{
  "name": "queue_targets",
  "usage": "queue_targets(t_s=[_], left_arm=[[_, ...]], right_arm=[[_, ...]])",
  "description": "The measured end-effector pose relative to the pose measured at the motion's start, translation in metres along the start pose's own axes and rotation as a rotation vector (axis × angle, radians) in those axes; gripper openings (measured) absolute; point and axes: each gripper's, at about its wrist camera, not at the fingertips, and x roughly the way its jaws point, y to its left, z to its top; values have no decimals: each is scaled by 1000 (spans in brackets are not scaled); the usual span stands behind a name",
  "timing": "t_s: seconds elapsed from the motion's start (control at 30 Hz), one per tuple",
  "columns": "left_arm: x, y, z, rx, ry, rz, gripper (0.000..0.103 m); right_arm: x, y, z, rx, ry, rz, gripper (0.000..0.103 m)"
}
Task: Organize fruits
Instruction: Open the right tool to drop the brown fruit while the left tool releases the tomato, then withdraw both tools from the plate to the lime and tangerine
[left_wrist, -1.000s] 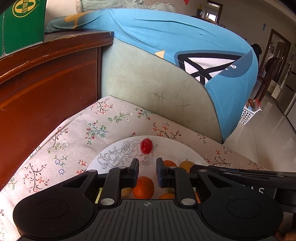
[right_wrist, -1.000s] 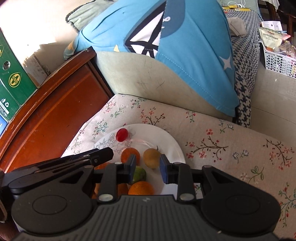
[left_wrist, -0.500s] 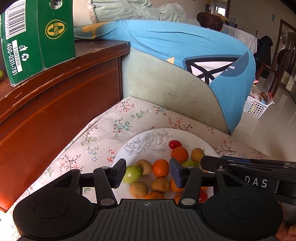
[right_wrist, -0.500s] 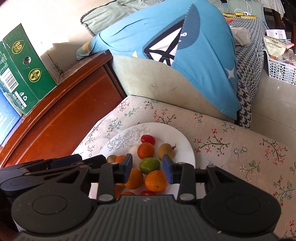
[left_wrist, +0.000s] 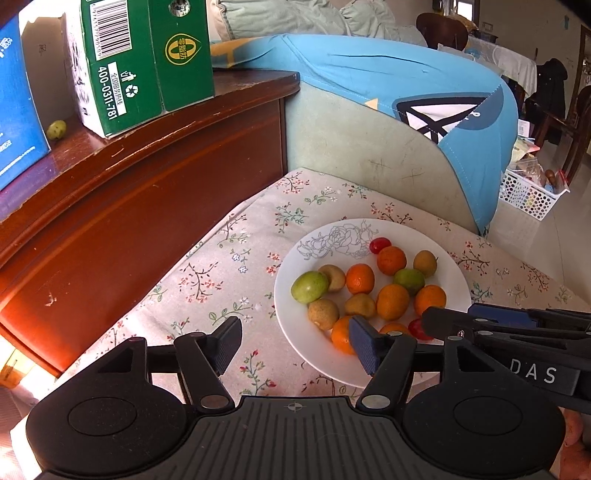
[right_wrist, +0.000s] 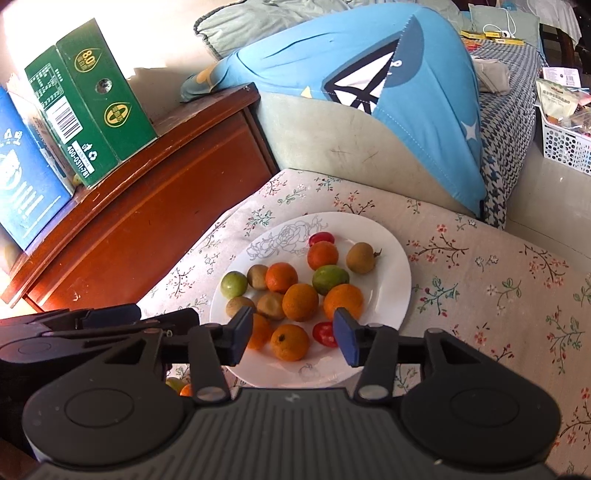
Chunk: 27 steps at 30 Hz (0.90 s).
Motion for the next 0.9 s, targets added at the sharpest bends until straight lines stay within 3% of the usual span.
queue_targets(t_s=[0.73, 0.9], left_arm=[[-31, 21, -39, -43, 26, 76, 73], [-36, 30, -49, -75, 39, 63, 73]], right_arm=[[-13, 29, -45, -100, 45, 51, 52], [-13, 30, -53, -106, 57, 62, 52]])
